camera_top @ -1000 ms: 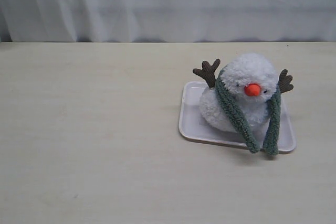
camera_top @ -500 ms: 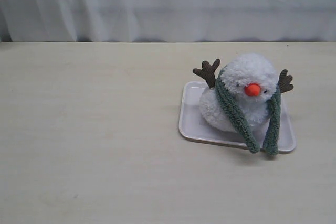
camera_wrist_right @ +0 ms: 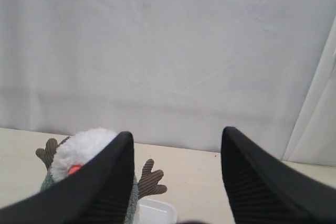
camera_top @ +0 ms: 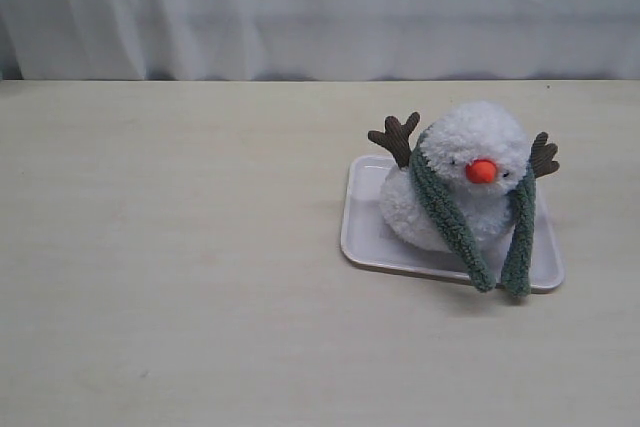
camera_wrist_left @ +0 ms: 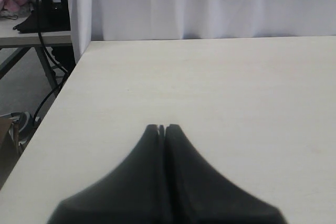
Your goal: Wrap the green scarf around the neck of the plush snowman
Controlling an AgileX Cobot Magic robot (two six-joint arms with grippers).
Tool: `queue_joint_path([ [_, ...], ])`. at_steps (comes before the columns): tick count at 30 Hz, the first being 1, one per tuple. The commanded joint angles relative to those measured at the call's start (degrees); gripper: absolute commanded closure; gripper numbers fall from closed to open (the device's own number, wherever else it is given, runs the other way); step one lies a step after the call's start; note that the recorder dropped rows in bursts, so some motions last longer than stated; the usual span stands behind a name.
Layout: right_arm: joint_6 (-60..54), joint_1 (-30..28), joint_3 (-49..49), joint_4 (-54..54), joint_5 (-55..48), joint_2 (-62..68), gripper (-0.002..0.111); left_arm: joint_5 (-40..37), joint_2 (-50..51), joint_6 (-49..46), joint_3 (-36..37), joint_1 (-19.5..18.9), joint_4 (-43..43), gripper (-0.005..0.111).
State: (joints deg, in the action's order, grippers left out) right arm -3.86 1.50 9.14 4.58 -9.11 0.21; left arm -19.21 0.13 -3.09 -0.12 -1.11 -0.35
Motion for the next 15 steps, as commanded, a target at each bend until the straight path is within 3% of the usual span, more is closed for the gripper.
queue_joint_path([
  [1, 0.0, -0.3, -2.7, 0.6, 1.7, -0.2, 0.060, 0.7, -0.1, 0.3, 0.1, 0.5, -0.3, 0.107],
  [15, 0.2, -0.3, -9.1, -2.4, 4.6, -0.2, 0.060, 0.7, -0.1, 0.3, 0.1, 0.5, -0.3, 0.107],
])
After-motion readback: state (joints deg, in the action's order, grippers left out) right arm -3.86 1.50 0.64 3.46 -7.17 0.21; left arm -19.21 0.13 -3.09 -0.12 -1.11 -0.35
